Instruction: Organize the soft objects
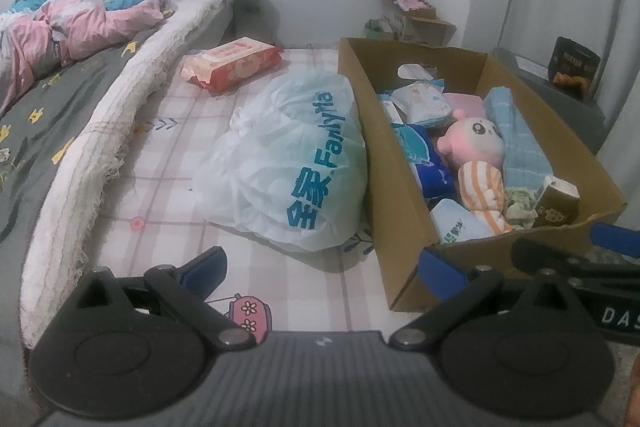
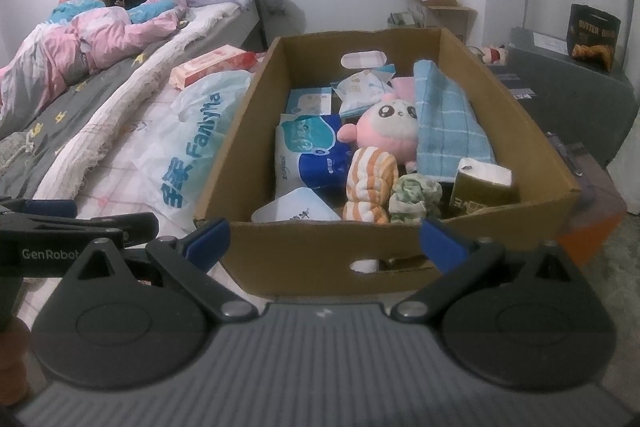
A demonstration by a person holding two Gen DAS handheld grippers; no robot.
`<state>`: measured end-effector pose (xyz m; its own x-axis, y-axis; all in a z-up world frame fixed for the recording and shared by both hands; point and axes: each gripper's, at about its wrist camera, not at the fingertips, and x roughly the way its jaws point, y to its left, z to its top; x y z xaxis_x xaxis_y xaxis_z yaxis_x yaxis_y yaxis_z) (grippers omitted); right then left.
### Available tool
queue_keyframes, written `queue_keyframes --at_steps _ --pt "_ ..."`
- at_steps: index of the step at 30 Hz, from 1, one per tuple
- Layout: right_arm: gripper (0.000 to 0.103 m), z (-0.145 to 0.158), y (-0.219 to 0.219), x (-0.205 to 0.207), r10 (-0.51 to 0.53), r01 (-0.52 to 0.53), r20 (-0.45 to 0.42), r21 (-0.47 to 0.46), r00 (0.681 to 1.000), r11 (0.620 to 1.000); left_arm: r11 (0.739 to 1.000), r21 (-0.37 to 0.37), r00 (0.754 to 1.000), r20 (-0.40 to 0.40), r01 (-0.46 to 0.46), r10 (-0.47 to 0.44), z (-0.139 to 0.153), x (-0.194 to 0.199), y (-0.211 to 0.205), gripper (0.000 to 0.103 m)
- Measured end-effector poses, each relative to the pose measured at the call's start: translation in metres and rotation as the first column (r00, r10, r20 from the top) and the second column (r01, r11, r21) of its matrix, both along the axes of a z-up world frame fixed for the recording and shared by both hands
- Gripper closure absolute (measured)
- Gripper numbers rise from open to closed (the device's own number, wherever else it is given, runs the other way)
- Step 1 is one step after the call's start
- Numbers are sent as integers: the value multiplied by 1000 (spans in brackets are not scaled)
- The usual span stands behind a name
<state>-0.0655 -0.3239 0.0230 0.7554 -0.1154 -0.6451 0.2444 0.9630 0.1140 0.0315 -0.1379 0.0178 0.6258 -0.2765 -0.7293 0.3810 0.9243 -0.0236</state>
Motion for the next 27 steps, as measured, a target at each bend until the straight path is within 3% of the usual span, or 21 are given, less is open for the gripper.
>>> queue_keyframes --at_steps 27 --pt "1 -1 4 6 5 -6 -19 -14 1000 1000 1000 -6 1000 -23 -8 8 -3 3 3 1"
